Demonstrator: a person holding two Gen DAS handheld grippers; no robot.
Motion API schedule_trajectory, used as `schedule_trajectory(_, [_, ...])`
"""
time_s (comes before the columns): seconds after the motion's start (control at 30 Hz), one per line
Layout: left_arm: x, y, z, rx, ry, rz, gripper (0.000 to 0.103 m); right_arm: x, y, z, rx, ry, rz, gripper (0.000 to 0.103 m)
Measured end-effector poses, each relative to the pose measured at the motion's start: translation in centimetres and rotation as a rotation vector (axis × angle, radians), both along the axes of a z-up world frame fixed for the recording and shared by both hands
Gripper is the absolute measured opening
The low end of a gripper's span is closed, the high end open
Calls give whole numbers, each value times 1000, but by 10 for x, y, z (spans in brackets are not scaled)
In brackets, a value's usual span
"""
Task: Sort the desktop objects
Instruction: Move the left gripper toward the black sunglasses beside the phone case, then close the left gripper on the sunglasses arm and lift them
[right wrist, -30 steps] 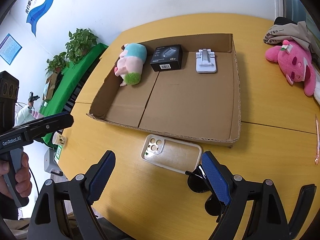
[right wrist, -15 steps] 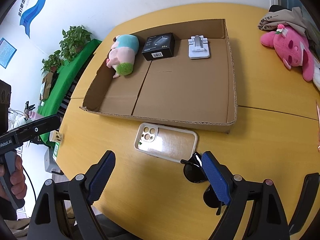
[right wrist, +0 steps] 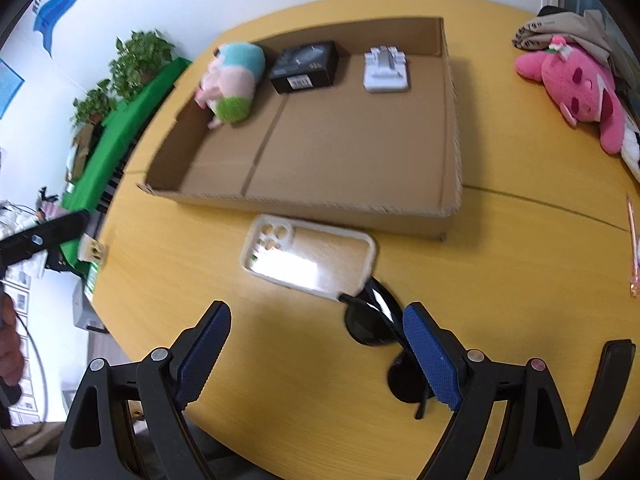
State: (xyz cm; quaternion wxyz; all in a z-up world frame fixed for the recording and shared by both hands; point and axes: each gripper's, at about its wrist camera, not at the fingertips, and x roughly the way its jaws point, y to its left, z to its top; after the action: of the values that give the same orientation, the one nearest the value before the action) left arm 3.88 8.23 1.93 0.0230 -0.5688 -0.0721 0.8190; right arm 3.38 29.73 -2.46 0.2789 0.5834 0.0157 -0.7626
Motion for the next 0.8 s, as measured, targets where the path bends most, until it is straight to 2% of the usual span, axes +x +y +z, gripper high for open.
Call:
schedule_trajectory(0.37, [9,3,-8,-7,-27,-2,54,14,5,-62,203,26,121,92])
schedule_trajectory(0.6, [12,5,-11,-15,-38,-9,54,19,7,-90,272,22,161,93])
schedule_trajectory(0.8, [12,6,-15,-18,-48,-14,54,19,10,-104,293,8,164,91])
